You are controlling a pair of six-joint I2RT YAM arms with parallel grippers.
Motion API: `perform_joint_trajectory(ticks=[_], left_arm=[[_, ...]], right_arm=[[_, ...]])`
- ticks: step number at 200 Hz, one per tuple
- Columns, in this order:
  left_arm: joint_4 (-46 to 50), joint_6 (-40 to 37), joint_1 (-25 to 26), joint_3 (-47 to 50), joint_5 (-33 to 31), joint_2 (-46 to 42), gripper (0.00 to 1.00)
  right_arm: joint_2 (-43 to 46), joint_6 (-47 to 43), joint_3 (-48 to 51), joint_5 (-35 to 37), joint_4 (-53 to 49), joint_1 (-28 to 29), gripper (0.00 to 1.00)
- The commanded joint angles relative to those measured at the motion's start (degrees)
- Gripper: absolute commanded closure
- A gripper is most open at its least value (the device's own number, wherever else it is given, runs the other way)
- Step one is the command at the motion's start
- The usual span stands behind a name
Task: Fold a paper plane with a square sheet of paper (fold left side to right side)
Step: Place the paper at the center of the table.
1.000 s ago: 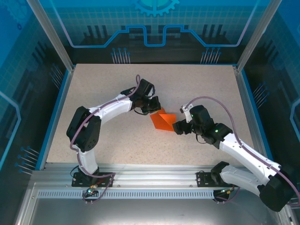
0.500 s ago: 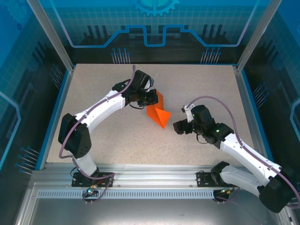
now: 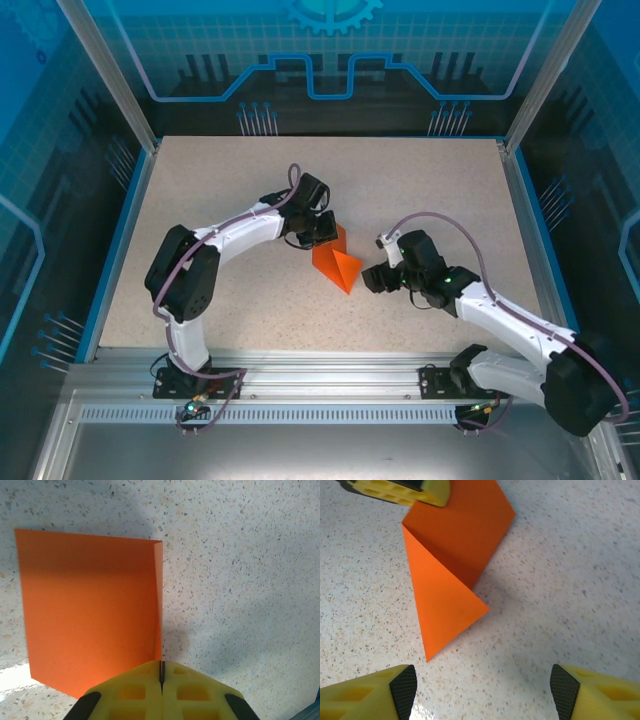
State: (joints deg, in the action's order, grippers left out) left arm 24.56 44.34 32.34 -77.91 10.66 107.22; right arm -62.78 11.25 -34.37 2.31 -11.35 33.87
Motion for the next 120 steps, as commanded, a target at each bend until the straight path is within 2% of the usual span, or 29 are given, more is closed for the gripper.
perform_joint_trajectory(ticks=[1,43,120], left_arm=[[-2.6,3.0,0.3,1.2,-0.9,0.2,0.93],[-3.3,3.7,0.3,1.7,-0.7,1.1,0.93],[-3.2,4.6,0.2,1.8,-0.3,1.4,0.92]], right_arm=[[-2.0,-2.7,0.2,-1.6,7.3,2.3,0.27],[-7.4,-3.0,-0.8,3.0,9.1,7.8,0.31],[-17.5,-2.0,-2.7,6.4,14.6,11.3,0.39]])
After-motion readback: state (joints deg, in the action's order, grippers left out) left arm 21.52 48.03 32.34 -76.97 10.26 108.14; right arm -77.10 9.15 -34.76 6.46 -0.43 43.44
